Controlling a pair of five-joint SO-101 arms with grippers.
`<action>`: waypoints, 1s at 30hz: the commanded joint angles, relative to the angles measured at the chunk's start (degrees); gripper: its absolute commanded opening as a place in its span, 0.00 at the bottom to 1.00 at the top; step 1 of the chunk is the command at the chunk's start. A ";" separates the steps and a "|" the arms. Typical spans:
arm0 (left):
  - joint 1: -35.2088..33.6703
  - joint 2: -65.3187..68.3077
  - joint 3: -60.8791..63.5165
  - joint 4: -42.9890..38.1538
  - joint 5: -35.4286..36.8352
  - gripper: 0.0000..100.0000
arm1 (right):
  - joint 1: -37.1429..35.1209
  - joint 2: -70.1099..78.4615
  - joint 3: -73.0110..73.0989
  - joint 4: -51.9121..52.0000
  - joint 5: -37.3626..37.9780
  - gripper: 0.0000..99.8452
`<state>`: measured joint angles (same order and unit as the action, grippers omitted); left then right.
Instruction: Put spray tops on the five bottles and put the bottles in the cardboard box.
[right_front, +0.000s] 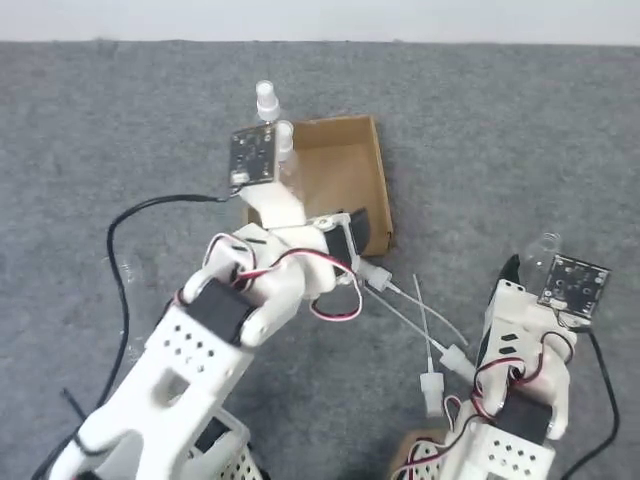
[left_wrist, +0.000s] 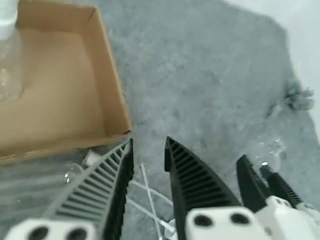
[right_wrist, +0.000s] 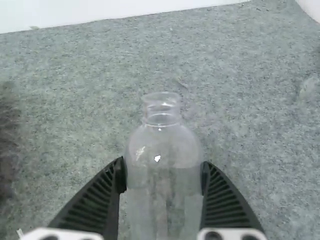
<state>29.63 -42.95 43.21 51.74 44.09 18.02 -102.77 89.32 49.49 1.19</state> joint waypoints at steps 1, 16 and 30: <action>0.00 3.16 -3.91 0.26 2.81 0.10 | -0.40 -1.27 -0.62 -1.27 0.88 0.08; 0.35 17.41 -7.25 1.05 5.36 0.21 | -0.40 -1.27 -0.44 -1.27 0.88 0.08; 3.78 35.60 -15.34 1.23 9.32 0.21 | -0.40 -1.27 -0.53 -1.27 0.88 0.08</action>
<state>31.47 -9.19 32.13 52.62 52.62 18.02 -102.77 89.32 49.49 1.19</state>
